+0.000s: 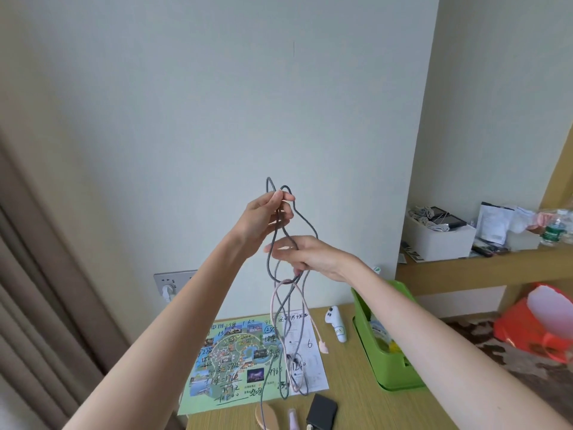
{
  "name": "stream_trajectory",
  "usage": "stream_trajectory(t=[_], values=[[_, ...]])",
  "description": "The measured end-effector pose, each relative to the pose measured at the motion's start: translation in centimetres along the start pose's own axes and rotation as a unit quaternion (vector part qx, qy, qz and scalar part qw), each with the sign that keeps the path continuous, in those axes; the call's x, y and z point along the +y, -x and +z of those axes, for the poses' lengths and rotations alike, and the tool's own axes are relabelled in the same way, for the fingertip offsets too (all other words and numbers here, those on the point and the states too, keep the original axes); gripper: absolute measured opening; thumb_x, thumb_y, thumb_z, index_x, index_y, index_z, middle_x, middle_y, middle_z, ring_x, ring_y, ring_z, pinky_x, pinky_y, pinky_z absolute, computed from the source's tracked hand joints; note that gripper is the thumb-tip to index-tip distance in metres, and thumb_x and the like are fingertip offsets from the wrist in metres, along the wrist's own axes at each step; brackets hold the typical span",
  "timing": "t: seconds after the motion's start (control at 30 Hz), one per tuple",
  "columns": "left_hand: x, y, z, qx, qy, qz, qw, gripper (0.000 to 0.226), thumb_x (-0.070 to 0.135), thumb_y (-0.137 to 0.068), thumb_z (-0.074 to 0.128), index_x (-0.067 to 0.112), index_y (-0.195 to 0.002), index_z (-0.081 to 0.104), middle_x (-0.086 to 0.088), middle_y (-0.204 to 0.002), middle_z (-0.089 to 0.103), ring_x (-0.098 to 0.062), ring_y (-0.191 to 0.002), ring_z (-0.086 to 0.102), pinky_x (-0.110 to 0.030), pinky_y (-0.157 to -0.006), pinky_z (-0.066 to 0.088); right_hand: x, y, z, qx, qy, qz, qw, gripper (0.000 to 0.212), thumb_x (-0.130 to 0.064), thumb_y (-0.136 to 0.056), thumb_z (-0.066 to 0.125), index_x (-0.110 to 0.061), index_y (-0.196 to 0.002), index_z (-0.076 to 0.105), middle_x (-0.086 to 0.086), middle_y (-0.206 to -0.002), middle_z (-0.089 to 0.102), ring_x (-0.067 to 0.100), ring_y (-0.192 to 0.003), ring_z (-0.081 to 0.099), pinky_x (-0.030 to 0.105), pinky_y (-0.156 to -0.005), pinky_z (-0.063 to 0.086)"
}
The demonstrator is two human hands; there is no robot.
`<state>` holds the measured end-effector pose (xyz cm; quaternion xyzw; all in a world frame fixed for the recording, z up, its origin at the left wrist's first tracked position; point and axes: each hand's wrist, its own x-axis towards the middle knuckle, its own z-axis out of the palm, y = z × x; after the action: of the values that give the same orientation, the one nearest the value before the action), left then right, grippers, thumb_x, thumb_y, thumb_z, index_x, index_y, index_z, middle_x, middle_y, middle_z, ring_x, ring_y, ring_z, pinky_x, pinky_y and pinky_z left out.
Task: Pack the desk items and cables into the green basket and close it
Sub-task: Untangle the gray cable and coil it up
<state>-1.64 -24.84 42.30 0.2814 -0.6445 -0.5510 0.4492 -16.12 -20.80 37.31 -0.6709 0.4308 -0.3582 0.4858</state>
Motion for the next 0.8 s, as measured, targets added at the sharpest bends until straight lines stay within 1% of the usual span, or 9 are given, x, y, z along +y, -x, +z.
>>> stream_trajectory(t=[0.07, 0.13, 0.3, 0.4, 0.5, 0.57, 0.63, 0.67, 0.8], values=[[-0.3, 0.4, 0.1, 0.0, -0.019, -0.004, 1.0, 0.028, 0.031, -0.104, 0.04, 0.018, -0.098, 0.064, 0.004, -0.08, 0.06, -0.012, -0.078, 0.057, -0.027, -0.082, 0.045, -0.1, -0.1, 0.9, -0.026, 0.017, -0.003, 1.0, 0.022, -0.037, -0.092, 0.062, -0.017, -0.096, 0.07, 0.001, -0.061, 0.028, 0.014, -0.053, 0.025, 0.024, -0.053, 0.027], [-0.4, 0.8, 0.2, 0.008, -0.023, -0.01, 1.0, 0.028, 0.032, -0.104, 0.041, 0.018, -0.101, 0.065, 0.005, -0.086, 0.062, -0.012, -0.082, 0.057, -0.026, -0.082, 0.044, 0.1, -0.3, 1.5, -0.017, 0.023, -0.002, 1.0, 0.025, -0.027, -0.101, 0.049, -0.011, -0.09, 0.065, -0.003, -0.056, 0.027, 0.012, -0.05, 0.022, 0.025, -0.049, 0.019], [-1.1, 2.1, -0.8, 0.044, -0.096, -0.028, 0.994, 0.033, 0.036, -0.101, 0.045, 0.016, -0.121, 0.063, 0.001, -0.108, 0.063, -0.014, -0.1, 0.06, -0.032, -0.092, 0.048, 0.5, -0.5, 1.6, 0.027, 0.028, 0.038, 0.998, 0.027, -0.018, -0.105, 0.034, -0.01, -0.086, 0.052, -0.002, -0.059, 0.036, 0.005, -0.039, 0.024, 0.017, -0.038, 0.018], [-2.3, 3.2, -1.0, 0.046, -0.177, -0.094, 0.979, 0.042, 0.041, -0.1, 0.044, 0.007, -0.122, 0.058, -0.008, -0.116, 0.065, -0.02, -0.103, 0.063, -0.035, -0.089, 0.052, 0.3, -0.8, 1.1, 0.092, 0.0, 0.049, 0.995, 0.024, -0.012, -0.103, 0.029, -0.01, -0.087, 0.046, 0.002, -0.061, 0.044, 0.003, -0.034, 0.025, 0.016, -0.035, 0.016], [-4.0, 4.7, -1.0, -0.068, -0.242, -0.172, 0.952, 0.049, 0.046, -0.1, 0.039, 0.005, -0.117, 0.058, -0.012, -0.107, 0.069, -0.022, -0.095, 0.068, -0.037, -0.088, 0.053, 0.0, -1.0, -0.1, 0.142, -0.025, 0.049, 0.988, 0.024, -0.011, -0.102, 0.028, -0.01, -0.086, 0.046, 0.004, -0.063, 0.046, 0.002, -0.031, 0.025, 0.015, -0.033, 0.015], [-4.9, 5.5, -0.9, -0.123, -0.255, -0.171, 0.944, 0.045, 0.045, -0.1, 0.04, 0.007, -0.108, 0.064, -0.008, -0.089, 0.072, -0.02, -0.088, 0.07, -0.033, -0.088, 0.053, -0.2, -1.1, -1.0, 0.163, -0.037, 0.046, 0.985, 0.024, -0.01, -0.102, 0.028, -0.01, -0.085, 0.045, 0.005, -0.064, 0.046, 0.002, -0.03, 0.024, 0.015, -0.033, 0.015], [-5.2, 5.7, -0.8, -0.113, -0.245, -0.127, 0.954, 0.037, 0.035, -0.102, 0.043, 0.008, -0.094, 0.066, -0.002, -0.069, 0.061, -0.017, -0.074, 0.065, -0.026, -0.079, 0.05, -0.1, -1.1, -1.5, 0.181, -0.039, 0.041, 0.982, 0.023, -0.01, -0.101, 0.029, -0.011, -0.085, 0.045, 0.006, -0.064, 0.047, 0.003, -0.03, 0.024, 0.015, -0.033, 0.016], [-5.1, 5.7, -0.7, -0.095, -0.249, -0.096, 0.959, 0.035, 0.029, -0.103, 0.042, 0.008, -0.089, 0.066, -0.001, -0.065, 0.054, -0.016, -0.068, 0.061, -0.025, -0.075, 0.046, 0.0, -1.2, -1.8, 0.189, -0.035, 0.037, 0.981, 0.023, -0.01, -0.101, 0.029, -0.011, -0.084, 0.045, 0.006, -0.064, 0.048, 0.003, -0.03, 0.025, 0.015, -0.032, 0.017], [-4.1, 5.0, -0.4, -0.017, -0.258, -0.001, 0.966, 0.033, 0.019, -0.104, 0.039, 0.004, -0.088, 0.062, -0.004, -0.066, 0.053, -0.016, -0.065, 0.056, -0.029, -0.074, 0.043, 1.7, -1.1, -2.4, 0.223, 0.017, 0.021, 0.974, 0.023, -0.01, -0.098, 0.037, -0.011, -0.08, 0.052, 0.005, -0.061, 0.056, 0.004, -0.032, 0.029, 0.015, -0.035, 0.022]])
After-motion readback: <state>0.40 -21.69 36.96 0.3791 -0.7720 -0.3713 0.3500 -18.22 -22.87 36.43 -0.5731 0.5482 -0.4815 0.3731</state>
